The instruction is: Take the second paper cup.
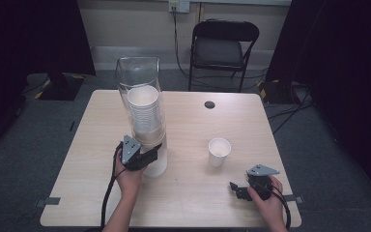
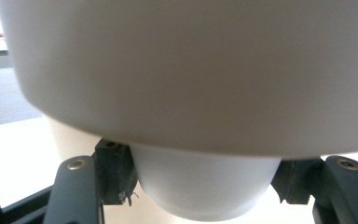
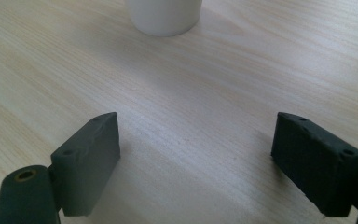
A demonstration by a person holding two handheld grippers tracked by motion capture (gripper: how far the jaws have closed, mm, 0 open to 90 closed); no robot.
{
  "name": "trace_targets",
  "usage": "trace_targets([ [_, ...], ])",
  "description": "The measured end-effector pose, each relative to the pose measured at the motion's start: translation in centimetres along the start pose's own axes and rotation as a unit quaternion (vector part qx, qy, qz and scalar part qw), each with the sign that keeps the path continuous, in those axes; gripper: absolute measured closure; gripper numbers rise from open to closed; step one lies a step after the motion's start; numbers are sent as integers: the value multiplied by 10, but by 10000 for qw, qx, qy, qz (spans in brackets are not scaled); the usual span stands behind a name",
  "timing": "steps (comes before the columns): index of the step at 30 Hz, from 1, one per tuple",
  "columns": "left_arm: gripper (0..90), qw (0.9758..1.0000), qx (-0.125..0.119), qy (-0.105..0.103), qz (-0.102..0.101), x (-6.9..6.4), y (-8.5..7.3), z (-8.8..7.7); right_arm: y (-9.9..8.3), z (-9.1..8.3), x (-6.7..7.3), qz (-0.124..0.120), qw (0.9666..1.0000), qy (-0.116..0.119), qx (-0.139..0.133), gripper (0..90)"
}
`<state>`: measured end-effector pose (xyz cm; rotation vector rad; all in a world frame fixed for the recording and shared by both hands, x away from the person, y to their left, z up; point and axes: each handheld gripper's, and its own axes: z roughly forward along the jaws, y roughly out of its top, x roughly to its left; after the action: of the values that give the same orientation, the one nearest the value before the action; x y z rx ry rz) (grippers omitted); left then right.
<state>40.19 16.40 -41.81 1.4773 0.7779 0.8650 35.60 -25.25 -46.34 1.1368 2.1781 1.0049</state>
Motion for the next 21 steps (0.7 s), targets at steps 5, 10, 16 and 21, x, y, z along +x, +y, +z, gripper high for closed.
trace_targets([
  [5,360,10000,45,23,16,-1,-1,-1,0,0,0,-7,10000,4,-2,144],
  [10,362,10000,-86,26,-13,-2,-3,-1,0,0,0,-11,10000,11,4,144],
  [16,363,9999,-103,37,-34,-3,-3,-1,0,0,0,-17,10000,18,3,144],
  [21,364,9999,-78,68,-31,-4,-3,-1,0,0,0,-19,10000,17,4,144],
])
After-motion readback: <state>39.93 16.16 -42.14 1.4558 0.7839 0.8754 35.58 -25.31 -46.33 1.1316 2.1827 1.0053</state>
